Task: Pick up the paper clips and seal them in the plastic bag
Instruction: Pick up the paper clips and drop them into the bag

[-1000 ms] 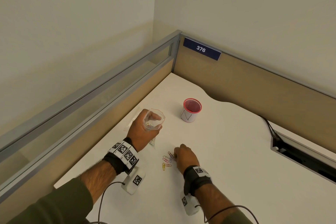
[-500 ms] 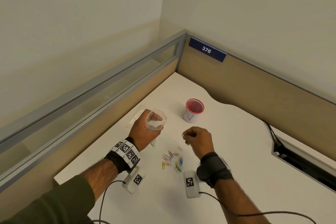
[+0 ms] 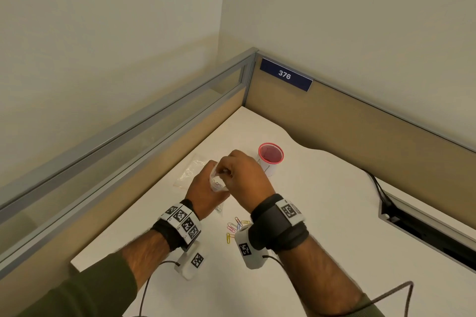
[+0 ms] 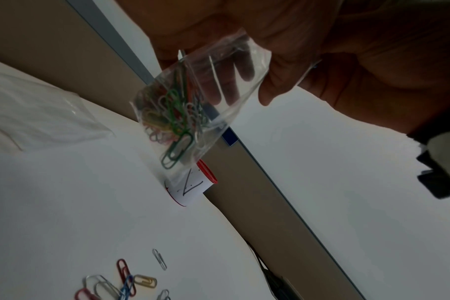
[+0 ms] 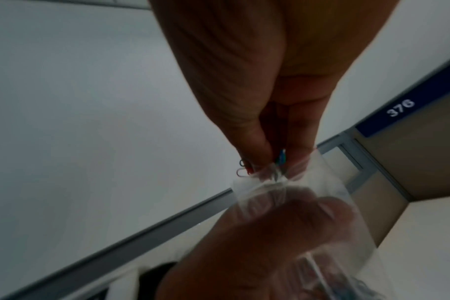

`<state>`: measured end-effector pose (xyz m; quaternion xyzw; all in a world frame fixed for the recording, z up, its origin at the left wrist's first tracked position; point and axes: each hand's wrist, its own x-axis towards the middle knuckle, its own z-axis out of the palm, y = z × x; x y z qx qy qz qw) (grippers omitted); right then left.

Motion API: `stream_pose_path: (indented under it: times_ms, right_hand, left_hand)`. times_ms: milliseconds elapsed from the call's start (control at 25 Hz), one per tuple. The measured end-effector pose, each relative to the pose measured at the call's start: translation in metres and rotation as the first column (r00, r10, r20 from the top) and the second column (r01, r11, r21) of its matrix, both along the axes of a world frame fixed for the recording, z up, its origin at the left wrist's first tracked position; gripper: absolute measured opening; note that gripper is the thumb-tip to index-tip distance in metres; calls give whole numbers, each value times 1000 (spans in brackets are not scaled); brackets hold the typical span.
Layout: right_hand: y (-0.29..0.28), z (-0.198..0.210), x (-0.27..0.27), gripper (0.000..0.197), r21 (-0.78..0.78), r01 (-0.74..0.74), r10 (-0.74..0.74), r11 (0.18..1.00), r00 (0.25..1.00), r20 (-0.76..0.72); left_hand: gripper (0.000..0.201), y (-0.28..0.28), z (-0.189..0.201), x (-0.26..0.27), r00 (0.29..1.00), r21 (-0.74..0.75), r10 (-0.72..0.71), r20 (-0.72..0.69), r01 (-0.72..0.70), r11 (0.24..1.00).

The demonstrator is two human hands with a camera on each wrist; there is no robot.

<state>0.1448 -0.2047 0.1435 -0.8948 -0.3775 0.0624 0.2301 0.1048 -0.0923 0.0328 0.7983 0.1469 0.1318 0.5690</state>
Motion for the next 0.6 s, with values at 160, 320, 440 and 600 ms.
stream_pose_path:
  times_ms: [160, 320, 440, 600]
  right_hand:
    - [-6, 12, -4, 17, 1, -28, 28, 1000, 999, 37]
    - [-33, 3, 21, 13, 237, 135, -138, 962, 990, -5]
    - [-59, -61, 54, 19, -22, 318, -319, 948, 942, -102]
    - [-76, -139, 52, 33, -417, 260, -365, 871, 911, -193]
  left_hand:
    - [40, 2, 0, -2, 999, 6, -9, 36, 9, 1000]
    - [32, 9, 0, -10, 996, -39, -38, 81, 41, 998]
    - [31, 16, -1, -14, 996, -62, -35, 88, 41, 997]
    - [32, 27, -2, -18, 995, -75, -33, 93, 40, 996]
